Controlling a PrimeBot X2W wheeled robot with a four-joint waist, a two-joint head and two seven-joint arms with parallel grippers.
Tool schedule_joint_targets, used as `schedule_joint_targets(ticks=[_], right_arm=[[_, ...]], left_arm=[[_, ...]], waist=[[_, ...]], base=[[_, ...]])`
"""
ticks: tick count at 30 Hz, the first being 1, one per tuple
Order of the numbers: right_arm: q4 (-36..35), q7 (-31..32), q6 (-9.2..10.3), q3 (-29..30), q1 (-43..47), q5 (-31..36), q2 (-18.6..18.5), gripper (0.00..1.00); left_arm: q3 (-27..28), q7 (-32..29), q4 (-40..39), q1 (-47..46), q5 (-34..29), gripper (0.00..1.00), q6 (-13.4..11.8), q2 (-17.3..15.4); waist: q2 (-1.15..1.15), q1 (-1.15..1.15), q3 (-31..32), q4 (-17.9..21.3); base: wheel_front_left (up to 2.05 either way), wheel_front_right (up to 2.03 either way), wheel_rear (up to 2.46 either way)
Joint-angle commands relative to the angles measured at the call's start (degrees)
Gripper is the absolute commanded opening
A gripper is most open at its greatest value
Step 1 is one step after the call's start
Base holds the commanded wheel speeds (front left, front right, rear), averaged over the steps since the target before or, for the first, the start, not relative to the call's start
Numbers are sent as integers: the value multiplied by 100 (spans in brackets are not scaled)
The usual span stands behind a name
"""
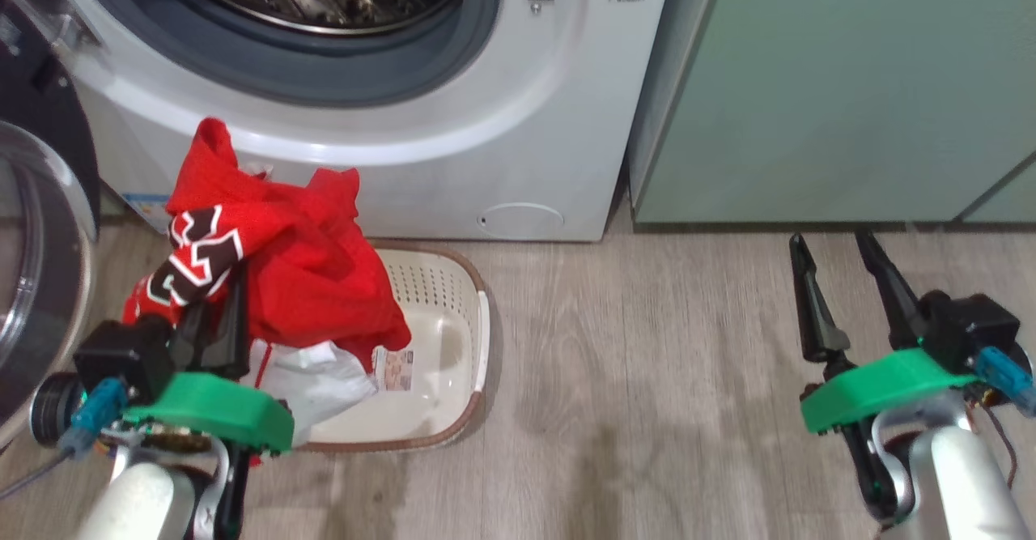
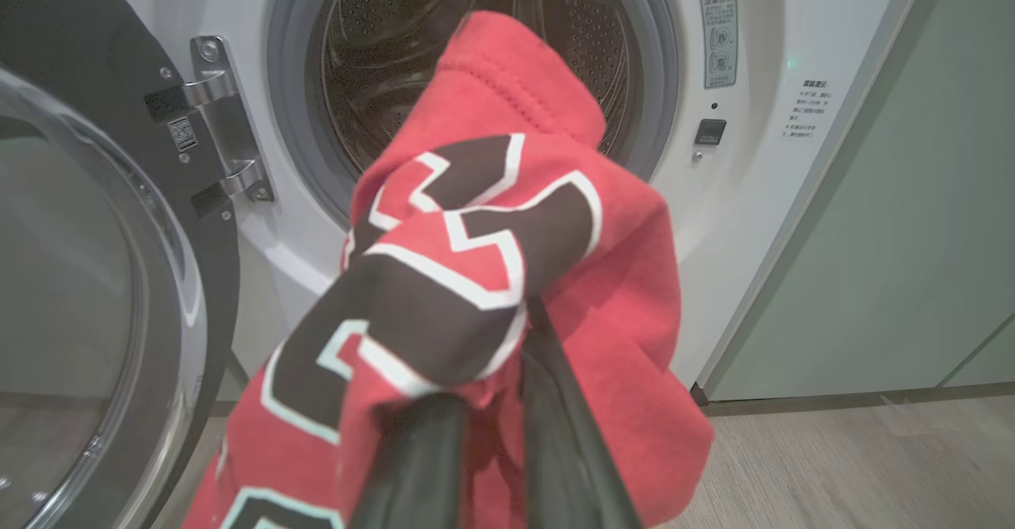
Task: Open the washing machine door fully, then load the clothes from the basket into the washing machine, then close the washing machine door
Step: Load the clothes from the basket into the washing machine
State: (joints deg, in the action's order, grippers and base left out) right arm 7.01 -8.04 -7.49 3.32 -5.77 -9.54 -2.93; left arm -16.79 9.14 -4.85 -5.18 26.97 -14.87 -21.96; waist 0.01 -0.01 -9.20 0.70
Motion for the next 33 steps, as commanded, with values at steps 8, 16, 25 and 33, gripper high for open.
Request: schedule_joint_targets(ticks=[8,16,25,33], right_arm=[[-326,98,0,-72,229,8,5,100],[-475,202,0,-34,472,-22,5,100],[-546,224,0,-34,474,-61,5,100],[-460,155,0,-30,425,-96,5,100]], left_arm=[[221,58,-386,84,-96,0,-154,-151],[98,28,-400,307,-110,0,-192,-134],[99,47,-292,282,-51,0,-178,-137],[102,52,-198,251,-20,0,-158,-174]], waist=[[-1,1,364,-31],[-1,1,543,-19],[-1,1,510,-5],[-1,1,494,-32]], base=[[0,0,0],[0,0,0],[0,0,0],[0,0,0]])
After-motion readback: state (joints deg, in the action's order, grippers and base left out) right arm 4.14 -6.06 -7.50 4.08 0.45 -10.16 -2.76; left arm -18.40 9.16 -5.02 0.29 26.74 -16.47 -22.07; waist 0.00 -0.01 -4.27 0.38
